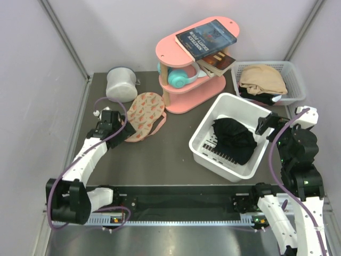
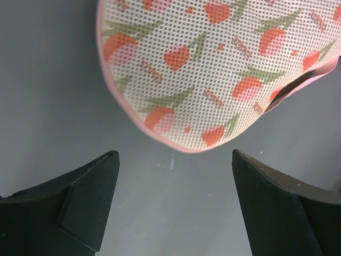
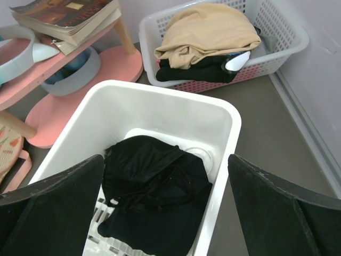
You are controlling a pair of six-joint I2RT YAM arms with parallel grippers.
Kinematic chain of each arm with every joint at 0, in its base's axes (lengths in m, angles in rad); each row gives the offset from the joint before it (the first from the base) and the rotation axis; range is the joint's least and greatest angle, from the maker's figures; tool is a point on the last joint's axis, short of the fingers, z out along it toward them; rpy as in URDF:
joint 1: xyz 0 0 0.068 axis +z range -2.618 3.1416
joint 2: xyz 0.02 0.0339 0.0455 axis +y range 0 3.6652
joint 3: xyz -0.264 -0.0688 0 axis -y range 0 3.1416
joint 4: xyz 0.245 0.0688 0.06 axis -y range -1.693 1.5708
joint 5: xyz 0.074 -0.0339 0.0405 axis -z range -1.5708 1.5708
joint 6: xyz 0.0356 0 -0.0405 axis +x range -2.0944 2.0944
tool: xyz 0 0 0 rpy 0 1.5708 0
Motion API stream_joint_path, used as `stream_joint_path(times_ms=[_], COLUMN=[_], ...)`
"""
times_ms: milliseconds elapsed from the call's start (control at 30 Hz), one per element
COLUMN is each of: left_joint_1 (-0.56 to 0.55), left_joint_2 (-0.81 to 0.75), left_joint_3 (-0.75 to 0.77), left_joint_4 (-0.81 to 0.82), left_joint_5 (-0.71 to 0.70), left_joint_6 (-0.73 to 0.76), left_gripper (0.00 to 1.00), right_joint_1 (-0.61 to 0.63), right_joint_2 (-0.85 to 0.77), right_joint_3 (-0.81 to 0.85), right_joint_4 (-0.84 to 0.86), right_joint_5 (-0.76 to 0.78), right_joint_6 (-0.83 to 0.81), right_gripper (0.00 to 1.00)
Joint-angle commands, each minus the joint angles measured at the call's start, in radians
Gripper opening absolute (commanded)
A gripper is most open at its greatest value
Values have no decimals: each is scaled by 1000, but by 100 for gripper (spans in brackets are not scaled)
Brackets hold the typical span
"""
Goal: Unzip the laundry bag and remove the bra
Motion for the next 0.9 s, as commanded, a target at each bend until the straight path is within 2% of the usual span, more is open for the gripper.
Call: stream_joint_path(times_ms=[0, 233, 367, 467, 500, 567, 633, 700, 867], left_joint_1=[9, 9, 9, 9, 9, 9, 9, 9, 9], left_joint_2=[90, 219, 262, 290, 294, 300, 290, 264, 68], left_joint_3=[3, 22, 10, 30, 37, 62, 76, 85, 54], left_joint_4=[153, 158, 232, 249, 250, 235, 192, 160, 42], left_joint_5=[45, 45, 39, 34, 33, 27, 27, 39, 62], left_joint_6=[-51, -63, -86, -83, -79, -50, -25, 0, 44], left_gripper=[90, 87, 84, 60, 40, 17, 0, 0, 0], right_joint_1=[-5, -5, -5, -5, -5, -5, -5, -5, -5], right_joint_2=[-1, -1, -9, -12, -13, -16, -26, -32, -13], right_joint_3=[64, 110, 137, 165, 179, 190, 196, 197, 200], right_joint_4=[-10, -39, -72, -104, -115, -136, -145, -161, -175], right_joint_5=[8, 13, 28, 39, 42, 51, 53, 48, -22], right_joint_6=[-5, -8, -18, -27, -33, -33, -36, -36, -27], right_gripper=[99, 99, 100, 100, 100, 100, 100, 100, 100])
